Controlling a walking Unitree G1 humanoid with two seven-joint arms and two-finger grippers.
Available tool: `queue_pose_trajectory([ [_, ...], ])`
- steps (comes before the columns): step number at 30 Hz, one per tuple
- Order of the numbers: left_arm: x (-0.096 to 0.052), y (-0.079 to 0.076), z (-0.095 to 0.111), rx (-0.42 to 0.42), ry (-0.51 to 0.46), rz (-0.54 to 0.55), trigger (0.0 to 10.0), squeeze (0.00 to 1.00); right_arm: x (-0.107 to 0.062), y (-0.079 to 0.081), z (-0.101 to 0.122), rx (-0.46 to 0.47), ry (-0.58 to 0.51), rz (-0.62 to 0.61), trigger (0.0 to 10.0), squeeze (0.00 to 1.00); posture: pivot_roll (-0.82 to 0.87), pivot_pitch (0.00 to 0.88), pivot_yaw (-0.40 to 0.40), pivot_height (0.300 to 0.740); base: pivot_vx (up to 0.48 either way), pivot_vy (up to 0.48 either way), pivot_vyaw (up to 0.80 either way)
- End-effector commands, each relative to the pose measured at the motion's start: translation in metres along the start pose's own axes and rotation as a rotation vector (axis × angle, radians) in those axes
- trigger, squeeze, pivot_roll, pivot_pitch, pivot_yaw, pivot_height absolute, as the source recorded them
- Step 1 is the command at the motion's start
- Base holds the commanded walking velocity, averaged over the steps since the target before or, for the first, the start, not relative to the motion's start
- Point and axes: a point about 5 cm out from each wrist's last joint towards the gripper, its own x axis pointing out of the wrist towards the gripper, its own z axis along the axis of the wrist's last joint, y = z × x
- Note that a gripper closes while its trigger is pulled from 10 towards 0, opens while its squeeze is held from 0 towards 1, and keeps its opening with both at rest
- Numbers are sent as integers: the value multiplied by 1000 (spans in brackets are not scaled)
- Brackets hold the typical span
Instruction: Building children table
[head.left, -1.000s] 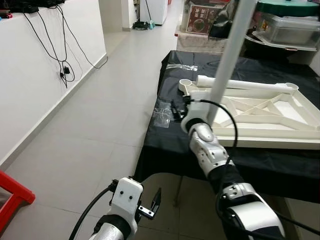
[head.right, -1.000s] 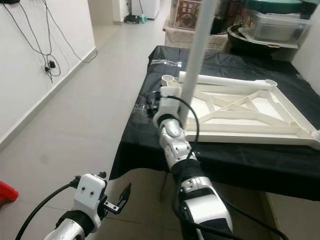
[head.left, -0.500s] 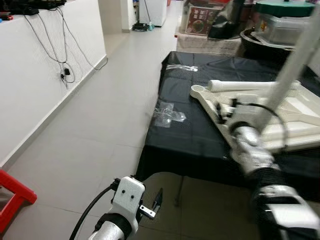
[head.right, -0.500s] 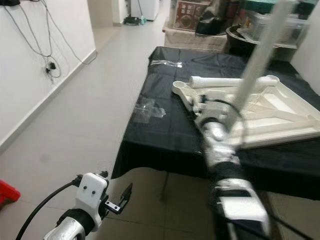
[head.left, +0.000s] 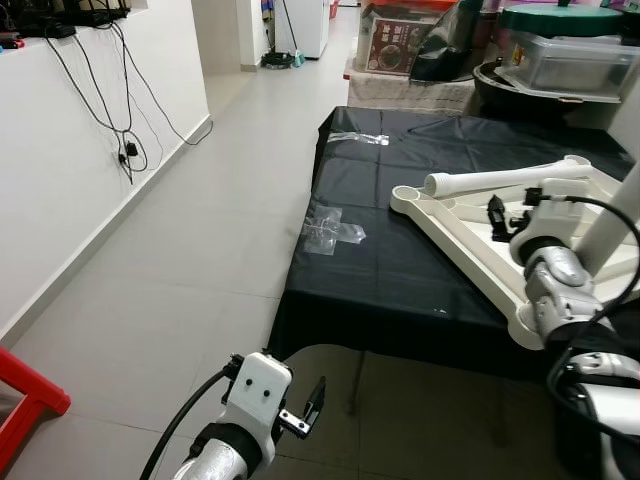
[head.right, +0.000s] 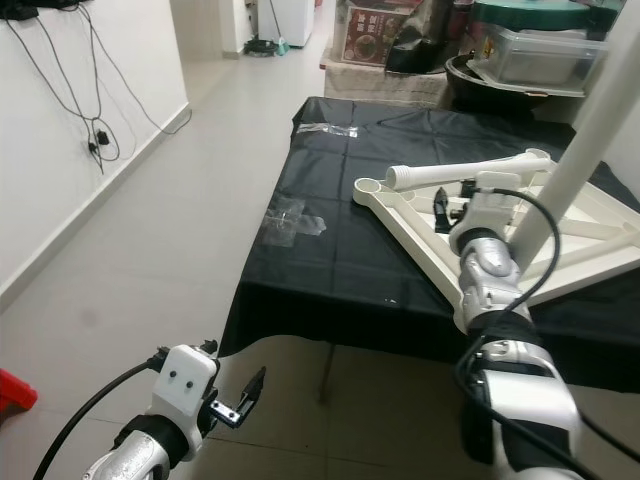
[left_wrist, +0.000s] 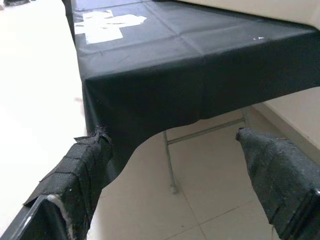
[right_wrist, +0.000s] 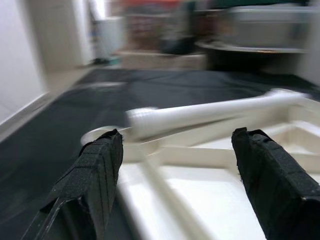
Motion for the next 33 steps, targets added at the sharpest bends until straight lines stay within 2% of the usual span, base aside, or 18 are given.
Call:
queue_pose_trajectory([
  [1, -1, 0, -5, 1, 18, -4, 10000, 0, -1, 10, -2, -5, -12, 46, 10000, 0, 74, 41, -50, 740, 0, 0, 0],
  [2, -1, 0, -5, 1, 18, -4, 10000, 0, -1, 10, -2, -5, -12, 46, 10000, 0, 74, 41, -50, 740, 0, 0, 0],
  [4, 0, 2, -4, 0, 13, 7, 10000, 0, -11, 56, -9, 38, -49, 208, 10000, 0, 73, 41, -57, 740, 0, 0, 0],
  [5, 0, 2, -4, 0, 13, 7, 10000, 0, -11, 56, -9, 38, -49, 208, 10000, 0, 73, 41, -57, 740, 0, 0, 0],
  [6, 0, 3, -4, -2, 12, 15, 10000, 0, -22, 76, -14, 48, -69, 259, 10000, 0, 71, 42, -57, 740, 0, 0, 0],
  [7, 0, 3, -4, -2, 12, 15, 10000, 0, -22, 76, -14, 48, -69, 259, 10000, 0, 71, 42, -57, 740, 0, 0, 0],
  [9, 1, 5, -5, -19, 11, 32, 10000, 0, -44, 99, -25, 75, -74, 285, 10000, 0, 67, 41, -56, 740, 0, 0, 0],
  [10, 1, 5, -5, -19, 11, 32, 10000, 0, -44, 99, -25, 75, -74, 285, 10000, 0, 67, 41, -56, 740, 0, 0, 0],
  [14, 2, 8, -5, -43, 3, 42, 10000, 0, -78, 118, -46, 90, -28, 318, 10000, 0, 62, 41, -54, 740, 0, 0, 0],
  [19, 3, 9, -4, -33, -5, 52, 10000, 0, -91, 123, -53, 73, -17, 342, 10000, 0, 62, 42, -58, 740, 0, 0, 0],
  [24, 4, 10, -5, -41, -6, 53, 10000, 0, -115, 124, -60, 23, -2, 375, 10000, 0, 58, 42, -59, 740, 307, 0, 0],
  [26, 4, 10, -5, -41, -6, 53, 10000, 0, -115, 124, -60, 23, -2, 375, 10000, 0, 58, 42, -59, 740, 315, 0, 0],
  [30, 4, 11, -6, -37, -4, 53, 10000, 0, -127, 123, -65, 17, 36, 357, 10000, 0, 58, 39, -59, 740, 334, 0, 0],
  [33, 5, 11, -6, -37, -4, 53, 10000, 0, -127, 123, -65, 17, 43, 350, 10000, 0, 59, 39, -57, 740, 347, 0, 0],
])
